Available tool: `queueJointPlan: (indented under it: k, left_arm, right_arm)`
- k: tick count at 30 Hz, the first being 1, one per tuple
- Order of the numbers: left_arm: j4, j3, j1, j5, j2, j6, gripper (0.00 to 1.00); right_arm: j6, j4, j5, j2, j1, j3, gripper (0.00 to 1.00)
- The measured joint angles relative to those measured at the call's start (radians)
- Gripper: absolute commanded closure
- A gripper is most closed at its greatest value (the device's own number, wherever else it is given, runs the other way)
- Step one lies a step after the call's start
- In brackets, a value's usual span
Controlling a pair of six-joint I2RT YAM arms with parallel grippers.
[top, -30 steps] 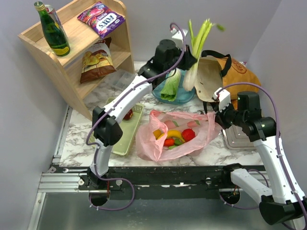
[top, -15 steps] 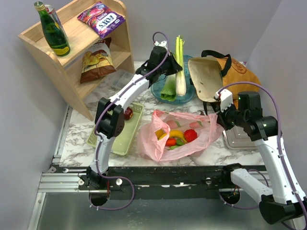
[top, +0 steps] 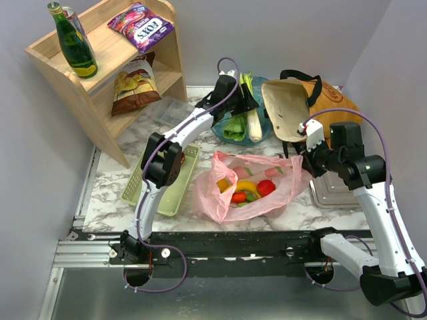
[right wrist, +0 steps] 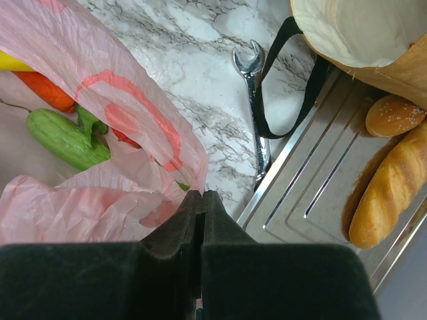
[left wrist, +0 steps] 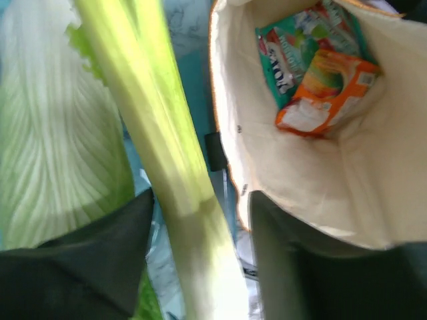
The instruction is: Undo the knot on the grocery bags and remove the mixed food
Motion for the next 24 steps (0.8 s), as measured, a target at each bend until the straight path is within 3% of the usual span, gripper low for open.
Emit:
queueJointPlan:
  k: [2,8,13,18,24]
  left_arm:
    - [-0.001,0.000,0.001,0.004,0.003,0.005,0.03]
    - [0.011,0.018,0.010,0.035,-0.018,0.041,0.01]
    - [-0.002,0.016,0.019,0.068,-0.135,0.119,0.01]
    - [0.053,-0.177,0.023,0.140,-0.447,0.327,0.01]
    - [0.050,-0.425,-0.003,0.387,-0.903,0.771,0.02]
  right_arm:
    - [0.000,-0.002,0.000,0.004,0.000,0.005,1.00]
    - [0.000,0.005,-0.001,0.013,0.000,0.006,0.99]
    - [-0.005,0.037,-0.019,0.015,0.000,0.006,0.99]
    - [-0.018,0.090,-0.055,0.026,0.000,0.007,0.99]
    - [-0.045,0.115,-0.091,0.085,0.000,0.088,0.99]
